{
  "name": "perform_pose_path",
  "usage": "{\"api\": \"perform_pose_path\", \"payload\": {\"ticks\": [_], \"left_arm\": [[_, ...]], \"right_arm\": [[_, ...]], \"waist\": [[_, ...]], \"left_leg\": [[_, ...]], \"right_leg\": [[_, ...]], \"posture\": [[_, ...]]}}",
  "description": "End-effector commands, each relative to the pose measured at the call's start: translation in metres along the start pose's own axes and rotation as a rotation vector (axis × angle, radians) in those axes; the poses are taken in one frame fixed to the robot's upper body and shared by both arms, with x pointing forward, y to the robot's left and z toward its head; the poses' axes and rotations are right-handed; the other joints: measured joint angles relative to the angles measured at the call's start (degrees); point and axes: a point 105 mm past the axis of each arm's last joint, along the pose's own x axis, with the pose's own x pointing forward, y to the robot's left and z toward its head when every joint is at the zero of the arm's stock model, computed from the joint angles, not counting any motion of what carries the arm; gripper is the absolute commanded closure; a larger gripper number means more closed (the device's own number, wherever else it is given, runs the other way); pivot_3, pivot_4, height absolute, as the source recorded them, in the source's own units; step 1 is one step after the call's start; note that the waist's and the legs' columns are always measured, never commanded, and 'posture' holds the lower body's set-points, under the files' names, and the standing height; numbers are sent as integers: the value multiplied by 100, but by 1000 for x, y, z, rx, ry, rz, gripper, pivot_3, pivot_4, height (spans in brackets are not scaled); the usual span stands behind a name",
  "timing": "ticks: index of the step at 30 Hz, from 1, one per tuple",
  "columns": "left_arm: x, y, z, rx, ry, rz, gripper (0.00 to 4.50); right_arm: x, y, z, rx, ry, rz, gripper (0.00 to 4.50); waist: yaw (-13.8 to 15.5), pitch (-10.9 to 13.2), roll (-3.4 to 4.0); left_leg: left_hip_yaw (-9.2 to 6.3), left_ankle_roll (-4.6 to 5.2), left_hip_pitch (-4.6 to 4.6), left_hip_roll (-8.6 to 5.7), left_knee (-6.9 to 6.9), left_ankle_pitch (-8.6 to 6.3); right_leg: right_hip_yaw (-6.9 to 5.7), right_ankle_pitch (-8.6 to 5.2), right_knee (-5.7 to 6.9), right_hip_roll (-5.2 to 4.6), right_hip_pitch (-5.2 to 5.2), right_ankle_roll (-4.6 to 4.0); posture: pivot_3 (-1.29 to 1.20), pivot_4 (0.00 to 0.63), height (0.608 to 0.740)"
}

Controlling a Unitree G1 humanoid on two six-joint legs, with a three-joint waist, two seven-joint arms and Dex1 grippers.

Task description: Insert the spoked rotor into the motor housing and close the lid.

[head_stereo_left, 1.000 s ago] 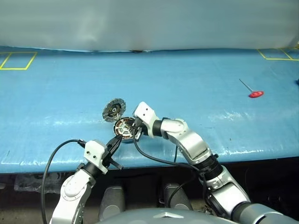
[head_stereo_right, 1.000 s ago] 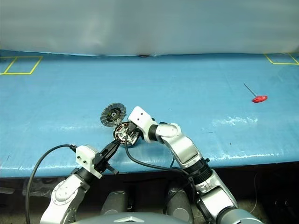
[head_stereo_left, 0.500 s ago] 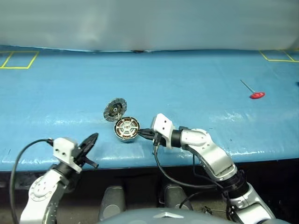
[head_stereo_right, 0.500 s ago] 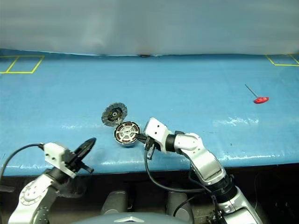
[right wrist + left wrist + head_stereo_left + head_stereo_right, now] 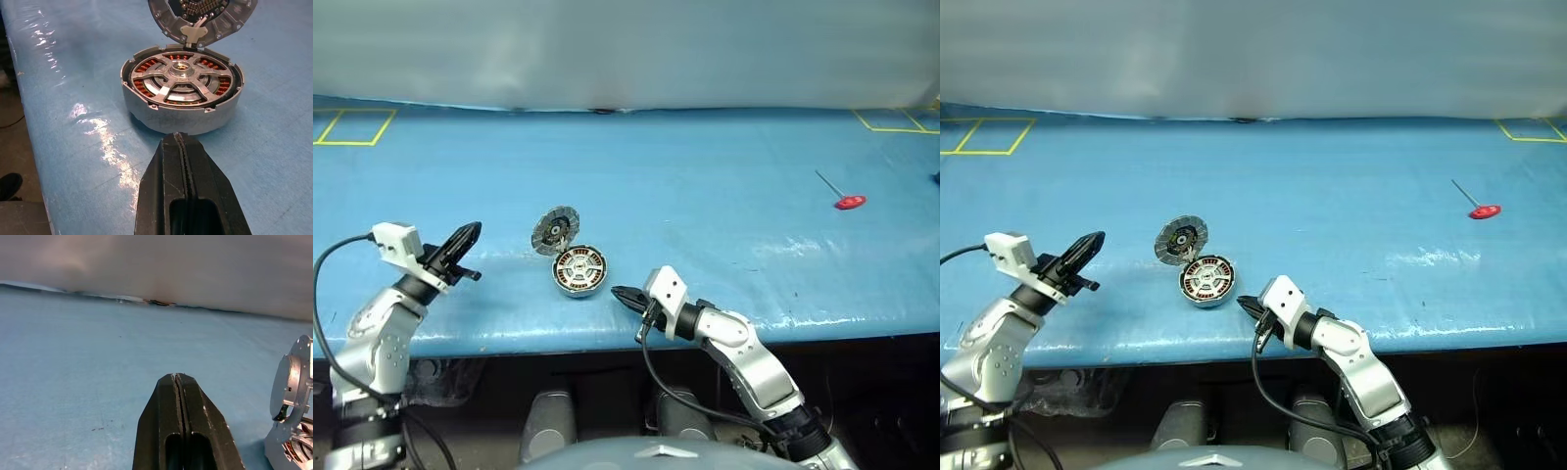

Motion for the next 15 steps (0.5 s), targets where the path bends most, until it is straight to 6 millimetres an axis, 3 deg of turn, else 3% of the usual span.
{"api": "perform_pose_path", "payload": {"ticks": [1, 9, 15], "left_arm": [[21, -4, -2, -11, 91, -100, 4473], [63, -31, -15, -30, 245, -306, 4473], [74, -52, -15, -28, 290, -444, 4473]], "right_arm": [[0, -1, 12, -21, -56, -17, 4500], [-3, -1, 8, -14, -49, -67, 4500], [-7, -4, 5, -14, -37, -103, 4500]], "waist": [[0, -1, -3], [-18, -1, -6], [-25, -1, -6]], "left_leg": [[-1, 0, -1, 0, 0, 0], [1, -2, -3, -6, -9, 0], [-3, -2, -1, -2, -9, 0]], "right_leg": [[-1, 0, -1, 0, 1, 0], [4, 1, -8, 0, 5, 1], [6, 0, -5, 8, 5, -1]], "posture": [[0, 150, 740], [0, 150, 740], [0, 150, 740]]}}
